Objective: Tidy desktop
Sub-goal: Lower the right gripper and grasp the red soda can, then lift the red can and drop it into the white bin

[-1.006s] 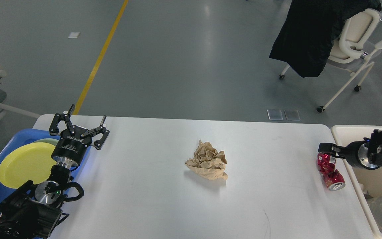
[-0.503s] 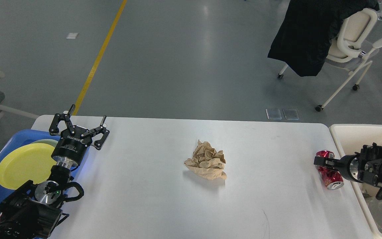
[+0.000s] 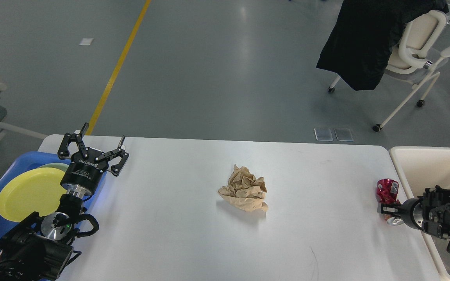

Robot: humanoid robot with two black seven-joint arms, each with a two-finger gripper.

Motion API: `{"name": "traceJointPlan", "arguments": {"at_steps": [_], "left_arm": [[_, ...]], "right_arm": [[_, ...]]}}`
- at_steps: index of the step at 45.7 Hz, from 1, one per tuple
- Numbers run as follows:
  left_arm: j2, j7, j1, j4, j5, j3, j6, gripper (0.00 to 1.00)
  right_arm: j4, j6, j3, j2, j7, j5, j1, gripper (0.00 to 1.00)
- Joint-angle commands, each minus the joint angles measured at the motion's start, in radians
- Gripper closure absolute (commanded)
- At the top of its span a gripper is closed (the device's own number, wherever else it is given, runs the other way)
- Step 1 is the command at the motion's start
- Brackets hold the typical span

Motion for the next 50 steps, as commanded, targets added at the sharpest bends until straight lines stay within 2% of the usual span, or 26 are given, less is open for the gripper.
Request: {"name": "traceJointPlan", "arguments": {"at_steps": [1, 25, 31, 36, 42, 50], "left_arm": [[0.0, 0.0, 0.0, 0.0, 0.0, 0.0, -0.001, 0.0], [0.0, 0.0, 0.0, 0.0, 0.0, 0.0, -0.001, 0.0], [0.0, 0.0, 0.0, 0.0, 0.0, 0.0, -0.001, 0.0], [0.0, 0.0, 0.0, 0.0, 0.0, 0.0, -0.001, 0.0], [0.0, 0.0, 0.0, 0.0, 0.0, 0.0, -0.001, 0.0], [0.0, 0.0, 0.0, 0.0, 0.0, 0.0, -0.001, 0.0]], "right_arm": [[0.004, -0.006, 0.0, 0.0, 0.0, 0.002, 0.001, 1.0], [0.015, -0.007, 0.002, -0.017, 0.002, 0.0, 0.024, 1.0], [0.072, -0.004, 0.0, -0.046, 0.002, -0.001, 0.094, 1.0], [0.174, 0.007, 0.0, -0.078, 0.002, -0.001, 0.22, 1.0], [0.412, 0.037, -0.007, -0.126, 0.002, -0.004, 0.465, 1.0], [0.688, 0.232, -0.01, -0.12, 0.002, -0.001, 0.853, 1.0]]}}
